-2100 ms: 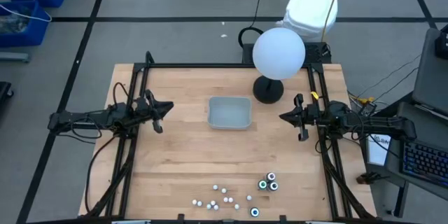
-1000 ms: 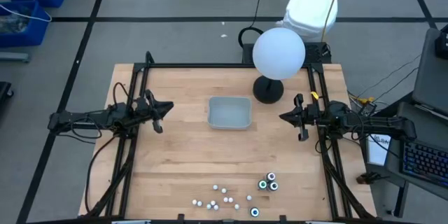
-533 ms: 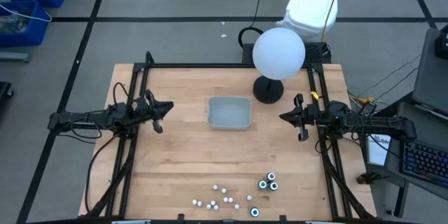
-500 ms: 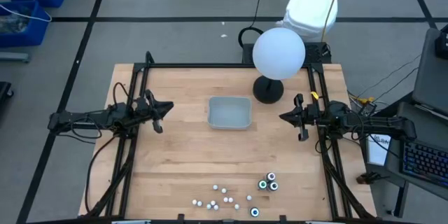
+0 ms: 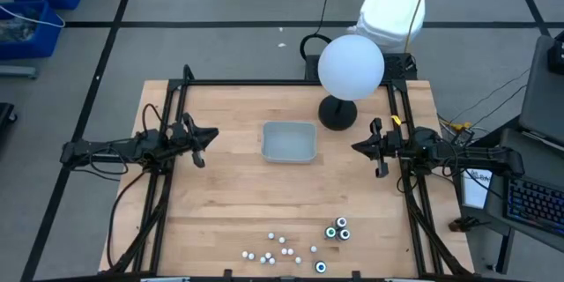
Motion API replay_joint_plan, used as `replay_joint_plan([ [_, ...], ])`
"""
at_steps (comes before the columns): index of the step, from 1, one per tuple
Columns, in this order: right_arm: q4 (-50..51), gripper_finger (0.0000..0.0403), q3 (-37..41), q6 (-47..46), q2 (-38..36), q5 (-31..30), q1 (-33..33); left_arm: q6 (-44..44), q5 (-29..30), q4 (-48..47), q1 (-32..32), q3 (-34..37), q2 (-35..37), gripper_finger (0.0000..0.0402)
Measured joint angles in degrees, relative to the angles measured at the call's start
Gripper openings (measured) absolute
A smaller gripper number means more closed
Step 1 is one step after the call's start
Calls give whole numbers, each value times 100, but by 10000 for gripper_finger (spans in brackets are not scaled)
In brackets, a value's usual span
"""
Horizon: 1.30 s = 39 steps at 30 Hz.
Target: Pick & Place food coloring
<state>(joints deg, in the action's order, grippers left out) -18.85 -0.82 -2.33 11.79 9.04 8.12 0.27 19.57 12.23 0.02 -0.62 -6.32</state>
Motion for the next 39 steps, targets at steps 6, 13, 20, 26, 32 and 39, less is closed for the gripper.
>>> replay_joint_plan([
  [6, 0, 0, -1, 0, 1, 0, 2, 0, 1, 0, 1, 0, -1, 51],
  [13, 0, 0, -1, 0, 0, 0, 2, 0, 2, 0, 1, 0, 1, 51],
  [20, 0, 0, -1, 0, 2, 0, 0, 107, -2, 0, 1, 0, -1, 51],
  [26, 0, 0, -1, 0, 2, 0, 1, 133, -4, 0, 1, 0, 0, 51],
  [32, 0, 0, 0, 0, 2, 0, 2, 113, -3, 4, -1, 0, -1, 51],
  [39, -11, 0, 0, 0, 2, 0, 0, 138, -7, -1, 1, 0, 1, 51],
])
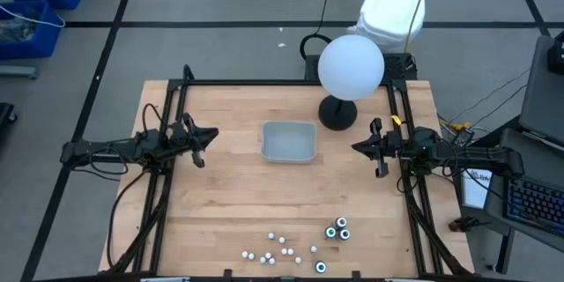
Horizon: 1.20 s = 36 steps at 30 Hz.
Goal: Pick & Place food coloring
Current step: Put the large black food coloring bottle into the gray bin
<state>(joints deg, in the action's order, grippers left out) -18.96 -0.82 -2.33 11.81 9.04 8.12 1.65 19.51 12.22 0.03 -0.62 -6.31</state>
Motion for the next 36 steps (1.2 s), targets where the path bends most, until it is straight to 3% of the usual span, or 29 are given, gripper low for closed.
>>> replay_joint_plan([
  [8, 0, 0, -1, 0, -1, -2, 2, -5, 4, 3, -2, 0, -2, 51],
  [14, 0, 0, 0, 2, 0, -17, 0, -586, 319, -123, 0, 0, -2, 51],
  [24, -686, 0, -2, 214, -4, 4, 2, -280, 330, -217, 0, 0, -2, 51],
  [36, -477, 0, -228, 875, -4, 9, -2, -284, 332, -203, -1, 0, -2, 51],
])
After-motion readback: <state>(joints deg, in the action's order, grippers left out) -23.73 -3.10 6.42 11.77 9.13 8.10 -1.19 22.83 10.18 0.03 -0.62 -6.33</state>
